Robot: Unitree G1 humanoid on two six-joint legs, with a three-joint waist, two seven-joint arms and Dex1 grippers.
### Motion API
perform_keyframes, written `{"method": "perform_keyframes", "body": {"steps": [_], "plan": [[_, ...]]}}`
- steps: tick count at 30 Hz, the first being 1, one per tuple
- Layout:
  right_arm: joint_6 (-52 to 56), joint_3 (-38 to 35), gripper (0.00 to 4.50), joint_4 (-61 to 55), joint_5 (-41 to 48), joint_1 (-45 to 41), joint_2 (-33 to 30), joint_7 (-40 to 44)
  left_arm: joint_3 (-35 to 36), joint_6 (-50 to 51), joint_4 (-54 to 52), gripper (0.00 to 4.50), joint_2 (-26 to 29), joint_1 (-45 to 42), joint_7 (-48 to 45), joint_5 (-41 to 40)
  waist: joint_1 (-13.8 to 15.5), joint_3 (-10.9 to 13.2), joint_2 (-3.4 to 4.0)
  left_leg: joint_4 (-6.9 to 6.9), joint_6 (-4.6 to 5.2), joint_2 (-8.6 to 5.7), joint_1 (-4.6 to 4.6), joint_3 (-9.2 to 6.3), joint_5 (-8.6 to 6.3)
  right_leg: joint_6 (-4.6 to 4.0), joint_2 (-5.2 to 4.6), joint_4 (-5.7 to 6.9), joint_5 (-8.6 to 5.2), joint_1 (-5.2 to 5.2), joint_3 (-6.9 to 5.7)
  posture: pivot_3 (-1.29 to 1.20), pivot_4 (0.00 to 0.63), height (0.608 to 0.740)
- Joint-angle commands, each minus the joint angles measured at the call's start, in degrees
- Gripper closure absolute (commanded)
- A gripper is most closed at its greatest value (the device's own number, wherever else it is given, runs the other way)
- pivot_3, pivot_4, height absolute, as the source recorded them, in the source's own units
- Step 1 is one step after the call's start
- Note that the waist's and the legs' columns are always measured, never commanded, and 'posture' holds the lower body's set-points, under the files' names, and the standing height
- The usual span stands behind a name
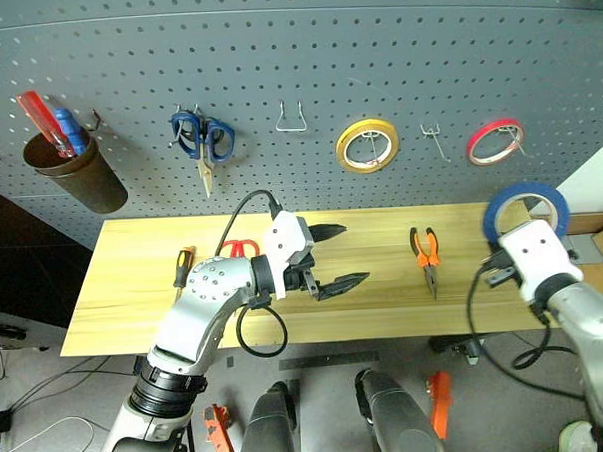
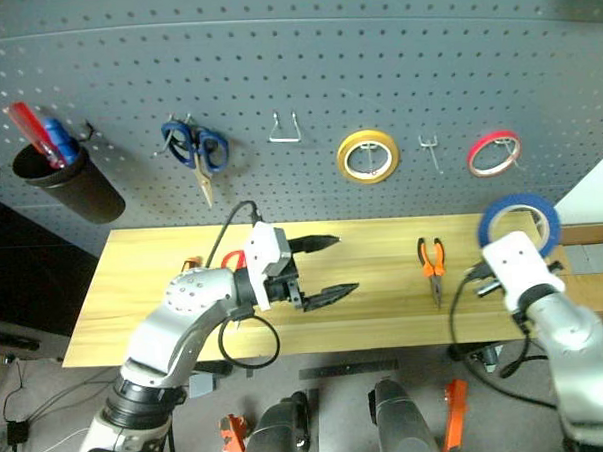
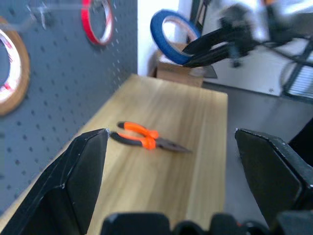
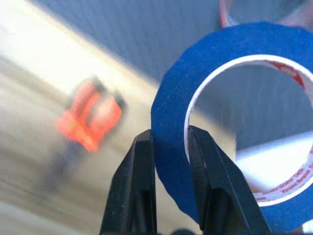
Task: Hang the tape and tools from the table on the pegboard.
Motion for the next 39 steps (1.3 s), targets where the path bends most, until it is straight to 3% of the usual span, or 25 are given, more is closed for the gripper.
{"method": "perform_keyframes", "body": {"steps": [1,5,18,25,30,32,35,39], "plan": [[-0.2,5.9,4.12,-7.8,-6.2,-2.9,0.9,-3.9,2.1,-2.6,0.4,0.07,-0.5,-1.4,1.3,0.4,-0.1,0.0,-0.02,0.04,-0.01,-0.04,0.0,0.03,0.01,0.0,-0.03,0.03,0.0,0.0,0.03,-0.24,0.294,0.74],[-4.0,9.9,4.12,-2.3,-7.0,-11.5,3.2,-4.4,2.5,-3.9,2.1,0.07,-0.3,-2.4,1.5,0.8,-0.5,0.0,-0.05,0.13,0.0,-0.06,0.0,0.06,0.02,0.02,-0.07,0.08,0.01,0.0,0.04,-0.23,0.286,0.74],[-23.4,6.4,4.12,31.7,-0.9,-23.6,7.5,-3.4,2.3,-4.2,1.8,0.07,-0.4,-2.3,2.9,1.8,-0.1,0.0,-0.11,0.02,0.03,-0.06,-0.09,-0.02,0.0,-0.3,-0.09,0.29,0.17,-0.14,-0.09,-0.18,0.271,0.74],[-21.8,7.8,1.8,25.7,-0.6,-14.7,9.6,-2.6,2.6,-4.9,3.3,0.07,-0.3,-1.9,2.5,2.3,0.1,0.0,-0.11,0.03,0.02,-0.06,-0.1,-0.04,0.01,-0.3,-0.1,0.38,0.18,-0.16,-0.09,-0.18,0.279,0.74],[-8.9,6.4,0.05,16.0,1.8,-7.6,13.6,-3.1,2.6,-9.1,11.4,0.07,2.3,-3.1,0.3,5.4,0.0,0.0,-0.11,0.11,0.01,-0.06,-0.07,-0.04,0.01,-0.08,-0.09,0.52,0.04,-0.19,-0.07,-0.2,0.288,0.74],[-3.2,5.7,0.02,15.3,2.4,-7.8,15.2,-3.5,1.8,-11.3,14.0,0.07,3.7,-3.8,-1.5,6.6,-0.3,0.0,-0.11,0.11,0.0,-0.02,0.01,-0.02,0.03,-0.05,-0.03,0.58,0.02,-0.19,-0.03,-0.21,0.29,0.74],[9.1,1.9,0.02,23.9,3.0,-14.3,19.6,-7.6,-1.1,-15.7,18.2,0.07,7.1,-4.8,-6.9,9.9,-0.7,-0.1,-0.14,0.14,-0.03,0.0,0.04,0.0,0.08,-0.05,-0.01,0.58,0.02,-0.18,-0.02,-0.21,0.29,0.74],[12.5,-3.4,0.02,35.3,5.2,-23.3,22.9,-10.8,-1.9,-17.9,21.0,0.07,7.4,-6.0,-8.7,11.3,-1.1,-0.1,-0.14,0.14,-0.02,-0.04,-0.01,0.0,0.13,-0.12,-0.05,0.59,0.05,-0.19,-0.01,-0.2,0.286,0.74]]}}
